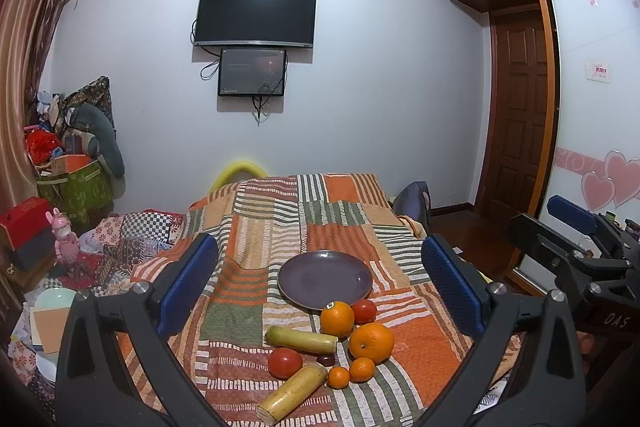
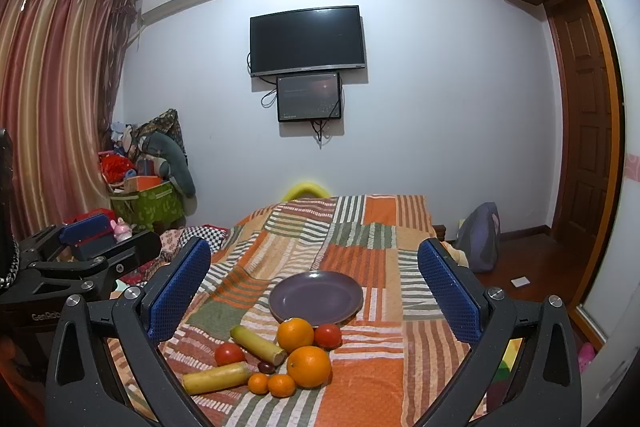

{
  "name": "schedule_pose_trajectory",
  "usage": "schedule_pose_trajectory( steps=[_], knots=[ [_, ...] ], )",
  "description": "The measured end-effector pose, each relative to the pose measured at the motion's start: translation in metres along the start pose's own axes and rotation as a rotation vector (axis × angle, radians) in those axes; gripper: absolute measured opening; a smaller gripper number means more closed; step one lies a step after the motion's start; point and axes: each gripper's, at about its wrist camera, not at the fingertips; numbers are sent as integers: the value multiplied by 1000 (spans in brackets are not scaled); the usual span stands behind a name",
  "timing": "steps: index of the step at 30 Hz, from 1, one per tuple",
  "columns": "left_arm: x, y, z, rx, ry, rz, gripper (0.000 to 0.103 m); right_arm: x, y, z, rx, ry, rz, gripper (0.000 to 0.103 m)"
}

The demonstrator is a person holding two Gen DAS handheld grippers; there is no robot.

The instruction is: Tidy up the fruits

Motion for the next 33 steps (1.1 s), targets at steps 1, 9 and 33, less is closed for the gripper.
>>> schedule_pose_trajectory(
  steps=[1,9,33],
  knots=[
    [-1,0,0,1,-1,-1,103,0,0,0,0,0,1,103],
    [0,2,1,0,-9,5,103,0,0,-1,1,1,0,103],
    [-7,10,5,-14,-7,27,103,-3,3,0,19,2,0,103]
  ],
)
Point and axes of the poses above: each gripper's, at about its wrist camera, not at the fingertips, and y roughly the way its jaws point, z to its left, x to its top, and after that the axes turned 7 degrees about -z, right-handed
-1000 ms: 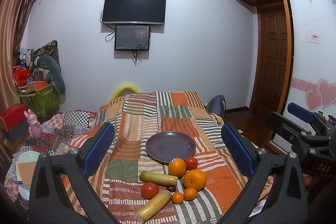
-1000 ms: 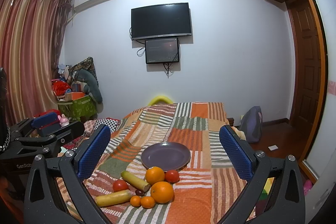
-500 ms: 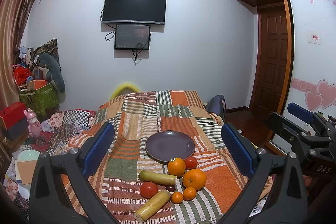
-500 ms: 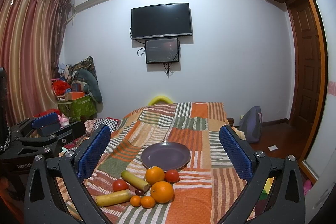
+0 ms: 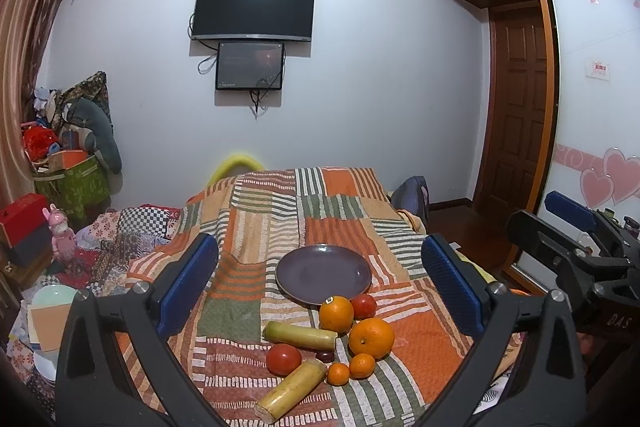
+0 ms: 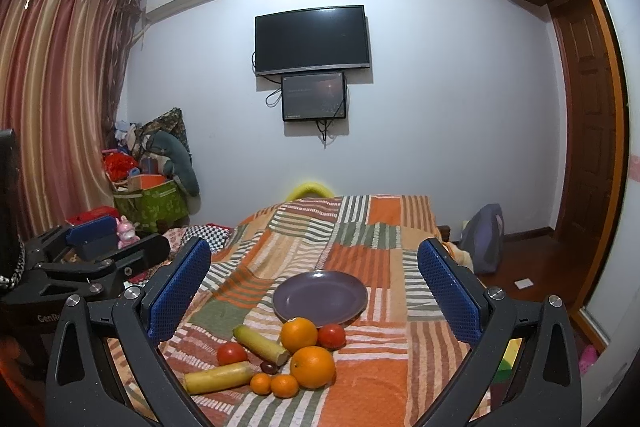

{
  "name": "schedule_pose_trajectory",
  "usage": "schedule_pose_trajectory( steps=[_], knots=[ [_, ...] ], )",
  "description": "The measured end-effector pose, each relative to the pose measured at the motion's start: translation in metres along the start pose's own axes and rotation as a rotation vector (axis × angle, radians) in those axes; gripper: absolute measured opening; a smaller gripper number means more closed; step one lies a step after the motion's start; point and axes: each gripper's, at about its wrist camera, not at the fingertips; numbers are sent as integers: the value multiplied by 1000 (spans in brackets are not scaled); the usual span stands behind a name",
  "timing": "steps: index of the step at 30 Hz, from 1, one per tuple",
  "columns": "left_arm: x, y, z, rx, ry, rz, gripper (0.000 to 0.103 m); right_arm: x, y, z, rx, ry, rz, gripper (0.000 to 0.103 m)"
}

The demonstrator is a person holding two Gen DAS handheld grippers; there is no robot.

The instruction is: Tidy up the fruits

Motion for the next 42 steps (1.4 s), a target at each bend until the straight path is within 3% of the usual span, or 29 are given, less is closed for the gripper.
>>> schedule_pose_trajectory(
  steps=[7,9,15,19,29,34,42],
  knots=[
    [-9,19,14,7,-20,42,97,-12,18,-7,-21,-1,54,102],
    [-13,28,21,21,-22,66,91,-19,28,-9,-21,-2,89,93],
    [-40,61,47,112,5,169,90,-40,53,-22,-11,19,188,70],
    [-67,84,55,122,20,261,90,-54,64,-25,-11,-6,243,69],
    [-128,139,69,35,-41,505,90,-104,95,-28,64,11,455,70],
    [-150,156,74,29,-50,584,90,-123,108,-24,91,2,530,75],
    [-172,177,80,24,-114,665,79,-151,135,-21,142,54,657,75]
  ],
)
Point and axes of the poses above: each gripper's, at about its wrist camera, not at the fingertips, and y roughly the way its jaws point, z to its left, x to its top, and after that the axes turned 7 degrees about -z, right-handed
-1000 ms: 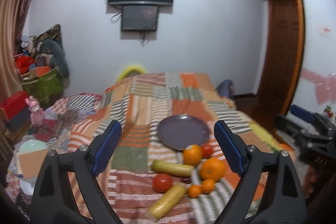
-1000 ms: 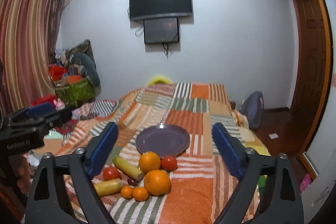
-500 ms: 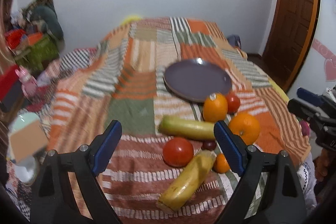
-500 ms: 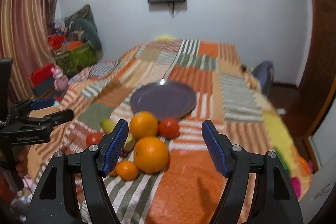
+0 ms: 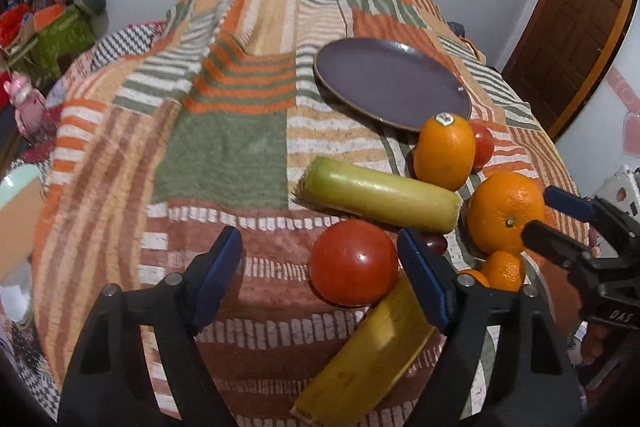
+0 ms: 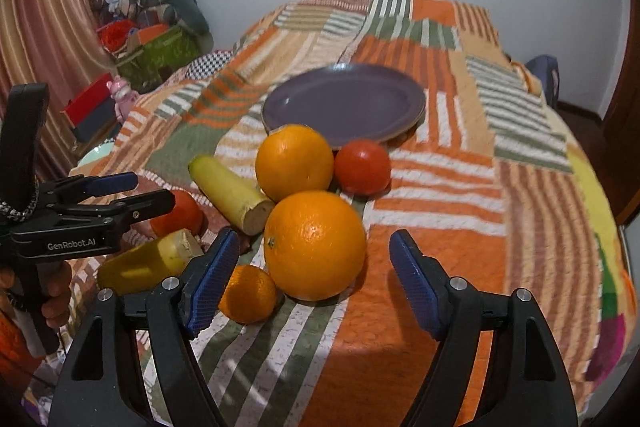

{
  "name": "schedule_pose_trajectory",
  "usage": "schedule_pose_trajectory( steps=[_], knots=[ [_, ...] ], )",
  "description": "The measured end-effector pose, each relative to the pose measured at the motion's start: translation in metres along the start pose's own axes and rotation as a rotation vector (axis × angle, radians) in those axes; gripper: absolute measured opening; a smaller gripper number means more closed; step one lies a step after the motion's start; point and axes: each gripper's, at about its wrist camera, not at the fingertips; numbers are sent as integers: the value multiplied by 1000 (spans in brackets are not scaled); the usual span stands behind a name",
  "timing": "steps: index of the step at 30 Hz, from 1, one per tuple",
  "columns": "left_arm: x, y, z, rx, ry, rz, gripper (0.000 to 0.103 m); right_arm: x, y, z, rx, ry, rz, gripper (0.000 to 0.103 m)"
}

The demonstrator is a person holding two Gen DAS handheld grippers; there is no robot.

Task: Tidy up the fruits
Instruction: 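Lower both tools toward the cluster of fruit beside the purple plate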

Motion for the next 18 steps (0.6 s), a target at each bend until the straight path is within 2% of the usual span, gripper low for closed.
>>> schedule_pose_trajectory(
  steps=[9,12,14,16,18],
  knots=[
    [-6,23,1,-46,-55,53,75,-4,22,-6,48,53,65,75],
    [-6,25,1,-70,-64,56,67,-5,26,-8,56,72,72,75],
    [-7,26,0,-91,-61,56,58,-4,27,-8,68,82,77,75],
    [-6,27,-2,-117,-60,61,51,-5,28,-9,88,91,83,69],
    [-5,27,-3,-113,-52,61,51,-3,29,-9,98,95,89,63]
  ],
)
Point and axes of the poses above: each gripper's, at about its wrist camera, not at the fingertips, and y roughly the way its jaws point, z to its left, x to its top, and after that the axes turned 7 degrees about -z, right-handed
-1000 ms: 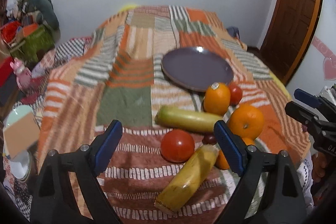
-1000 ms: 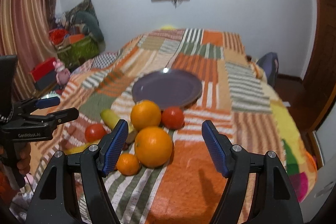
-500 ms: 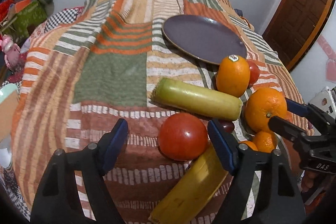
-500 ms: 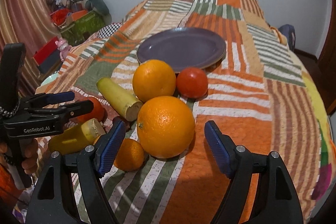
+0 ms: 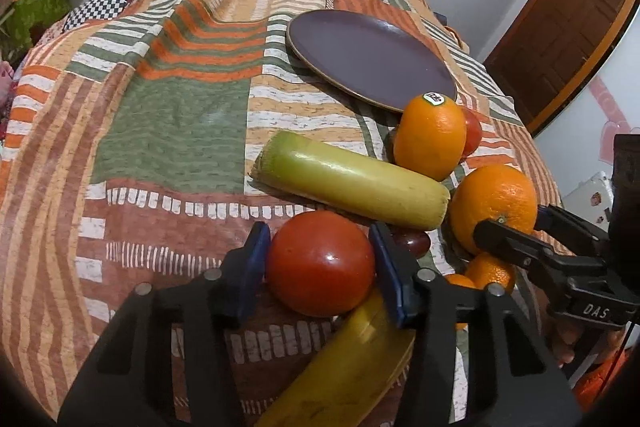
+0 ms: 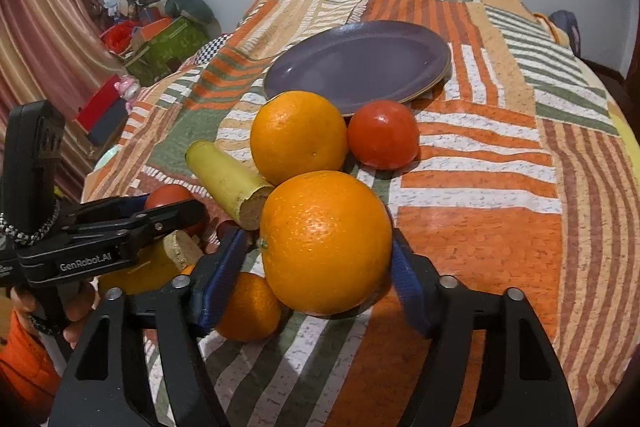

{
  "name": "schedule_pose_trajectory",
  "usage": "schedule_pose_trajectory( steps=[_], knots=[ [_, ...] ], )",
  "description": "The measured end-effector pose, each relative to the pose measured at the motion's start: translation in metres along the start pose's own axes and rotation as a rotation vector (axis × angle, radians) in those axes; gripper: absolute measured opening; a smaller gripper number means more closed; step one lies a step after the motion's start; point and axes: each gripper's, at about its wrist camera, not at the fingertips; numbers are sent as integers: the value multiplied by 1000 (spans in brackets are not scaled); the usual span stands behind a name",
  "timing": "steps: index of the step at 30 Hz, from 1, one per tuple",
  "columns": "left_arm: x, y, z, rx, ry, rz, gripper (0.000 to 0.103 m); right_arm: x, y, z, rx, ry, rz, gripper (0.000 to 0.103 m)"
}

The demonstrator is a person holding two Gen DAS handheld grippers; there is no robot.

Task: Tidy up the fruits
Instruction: 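Lower both tools toward the cluster of fruit beside the purple plate, then grasp the large orange with the right tool while the left tool grasps a red tomato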

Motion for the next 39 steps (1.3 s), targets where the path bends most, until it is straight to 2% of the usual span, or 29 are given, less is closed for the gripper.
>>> schedule_pose_trajectory(
  steps=[2,6,9,12,16,24,32,39],
  knots=[
    [0,0,-1,2,5,-1,51,2,-1,0,-10,-8,1,58],
    [1,-5,-1,14,5,-7,50,2,-3,-3,0,17,1,58],
    [4,-14,1,-11,-6,-24,50,3,-5,-3,-1,6,6,57],
    [11,-28,-2,-18,2,-60,50,6,-11,-3,26,13,-3,57],
    [27,-45,-9,6,43,-125,50,15,-24,0,15,-9,-49,57],
    [63,-66,-20,24,81,-225,50,51,-47,0,-18,-48,-175,57],
    [97,-67,-31,56,117,-282,50,91,-54,-2,-58,-85,-287,57],
    [127,-52,-34,69,120,-291,50,118,-35,-11,-63,-93,-288,57]
  ],
)
Point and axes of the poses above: each gripper's, at about its wrist camera, not at the fingertips, and y roughly the way its jaws point, z to its left, x to its top, and after that the axes turned 7 degrees about -z, right-handed
